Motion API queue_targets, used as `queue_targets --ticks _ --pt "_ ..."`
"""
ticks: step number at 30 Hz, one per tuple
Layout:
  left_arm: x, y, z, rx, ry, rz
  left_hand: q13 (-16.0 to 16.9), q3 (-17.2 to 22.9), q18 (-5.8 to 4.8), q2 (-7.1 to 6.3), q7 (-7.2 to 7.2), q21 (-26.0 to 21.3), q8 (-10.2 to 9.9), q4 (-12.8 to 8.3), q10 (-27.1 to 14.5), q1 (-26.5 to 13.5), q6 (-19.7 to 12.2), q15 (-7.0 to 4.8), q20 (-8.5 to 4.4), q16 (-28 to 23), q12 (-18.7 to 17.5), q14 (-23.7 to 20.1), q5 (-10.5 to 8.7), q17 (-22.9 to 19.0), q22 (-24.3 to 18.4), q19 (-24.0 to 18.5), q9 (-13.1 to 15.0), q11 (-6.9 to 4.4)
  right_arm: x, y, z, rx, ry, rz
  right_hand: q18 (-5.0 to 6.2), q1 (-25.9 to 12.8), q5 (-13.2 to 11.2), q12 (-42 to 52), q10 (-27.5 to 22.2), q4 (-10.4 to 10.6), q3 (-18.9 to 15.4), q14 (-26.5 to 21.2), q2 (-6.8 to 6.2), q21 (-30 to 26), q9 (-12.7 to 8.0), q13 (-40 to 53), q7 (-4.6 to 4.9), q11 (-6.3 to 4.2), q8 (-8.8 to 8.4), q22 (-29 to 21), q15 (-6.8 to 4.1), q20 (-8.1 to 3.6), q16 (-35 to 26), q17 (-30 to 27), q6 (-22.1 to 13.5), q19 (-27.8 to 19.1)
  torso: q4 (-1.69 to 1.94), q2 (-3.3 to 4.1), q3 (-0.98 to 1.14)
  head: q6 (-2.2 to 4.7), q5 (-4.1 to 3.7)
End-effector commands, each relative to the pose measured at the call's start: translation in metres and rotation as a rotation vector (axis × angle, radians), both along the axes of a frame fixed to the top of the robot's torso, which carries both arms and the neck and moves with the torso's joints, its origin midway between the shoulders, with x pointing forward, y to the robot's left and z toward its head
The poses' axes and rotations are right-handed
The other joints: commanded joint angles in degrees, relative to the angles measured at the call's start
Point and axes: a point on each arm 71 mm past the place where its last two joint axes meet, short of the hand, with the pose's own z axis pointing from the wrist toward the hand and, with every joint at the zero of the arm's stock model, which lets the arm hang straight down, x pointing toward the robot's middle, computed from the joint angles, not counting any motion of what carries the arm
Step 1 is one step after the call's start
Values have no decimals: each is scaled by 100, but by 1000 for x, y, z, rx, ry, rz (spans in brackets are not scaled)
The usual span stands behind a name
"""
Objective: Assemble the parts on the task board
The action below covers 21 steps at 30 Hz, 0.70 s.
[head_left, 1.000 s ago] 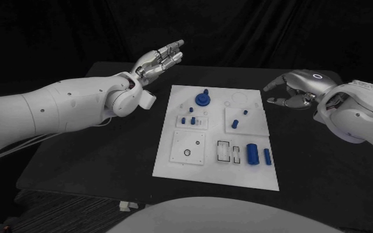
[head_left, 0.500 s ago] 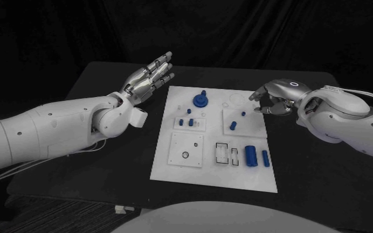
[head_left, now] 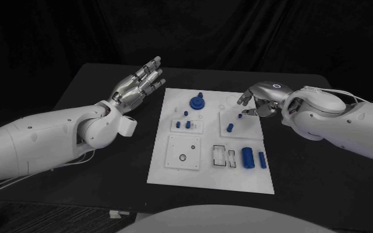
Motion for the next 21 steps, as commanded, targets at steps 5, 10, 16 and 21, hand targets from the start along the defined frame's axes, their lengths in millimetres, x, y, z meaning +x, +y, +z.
queue_targets --ticks 5,10,16,21 --pt "-4 -2 7 -41 -93 -31 -9 0 37 41 65 -19 -17 10 1 155 -22 132 126 -20 -32 7 123 -7 -5 -7 -5 120 3 5 -9 -27 31 2 133 48 53 -112 28 -19 63 68 -9 -174 9 -81 -24 7 35 543 7 -2 -99 -93 97 -12 32 -17 0 -57 -20" --pt "-4 -3 7 -37 -90 -36 -7 14 40 74 121 -19 -12 -8 4 253 7 169 191 -20 -27 7 238 -7 -5 -7 0 167 4 7 -17 -40 54 1 153 30 27 -146 3 -10 59 31 -25 -305 4 -111 -22 -1 24 516 -5 -5 -166 -156 104 -59 23 -26 2 -36 -5" --pt "-3 -3 6 -32 -85 -38 -6 25 41 94 140 -19 -13 -27 4 342 0 207 251 -20 -26 7 335 -7 -5 -7 -1 209 3 10 -23 -45 70 5 163 18 33 -128 38 0 69 6 -23 -364 9 -124 14 -28 38 506 -35 -25 -186 -176 167 -91 68 -40 9 -20 -23" --pt "-3 -3 5 -30 -81 -40 -5 27 42 103 153 -19 -11 -35 5 388 6 241 290 -20 -24 7 381 -7 -5 -7 0 237 2 9 -27 -53 84 2 157 24 60 -113 70 -5 88 2 -23 -368 36 -136 86 -31 102 509 -30 -32 -187 -185 338 -92 56 -47 6 -49 9"
